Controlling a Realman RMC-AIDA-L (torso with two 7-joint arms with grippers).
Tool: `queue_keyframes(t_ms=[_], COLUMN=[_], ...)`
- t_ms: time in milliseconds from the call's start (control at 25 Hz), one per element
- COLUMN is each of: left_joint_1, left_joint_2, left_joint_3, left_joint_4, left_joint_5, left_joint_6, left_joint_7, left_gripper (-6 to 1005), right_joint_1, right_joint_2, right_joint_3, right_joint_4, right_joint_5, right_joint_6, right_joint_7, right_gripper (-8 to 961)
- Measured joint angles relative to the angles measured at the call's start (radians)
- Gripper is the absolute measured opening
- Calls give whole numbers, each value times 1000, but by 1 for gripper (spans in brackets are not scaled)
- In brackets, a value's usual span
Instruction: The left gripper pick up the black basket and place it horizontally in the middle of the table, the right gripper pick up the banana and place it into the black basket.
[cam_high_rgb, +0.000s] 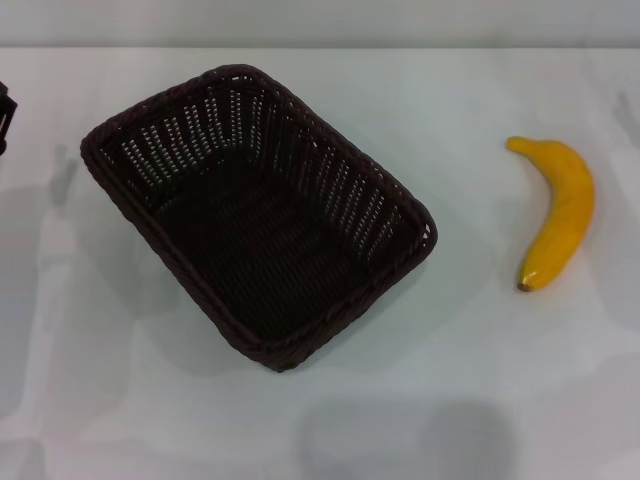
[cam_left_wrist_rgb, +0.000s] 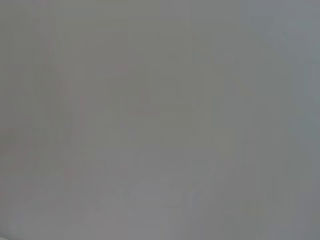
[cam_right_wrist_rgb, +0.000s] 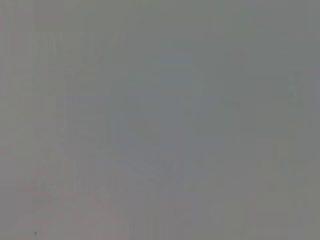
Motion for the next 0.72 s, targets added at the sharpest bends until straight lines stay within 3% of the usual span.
queue_keyframes(t_ms=[560, 720], left_joint_1=[19, 14], left_joint_2=[3, 8], left_joint_3=[1, 6], left_joint_4=[4, 42], left_joint_5=[3, 1], left_joint_6=[5, 63], left_joint_7=[0, -55], left_gripper=[891, 891], right_joint_1=[-6, -7], right_joint_2=[1, 1], right_joint_3=[11, 11], right_joint_4=[-4, -7], right_joint_5=[0, 0], right_joint_6=[0, 0], right_joint_7=[4, 7], right_gripper=[872, 872])
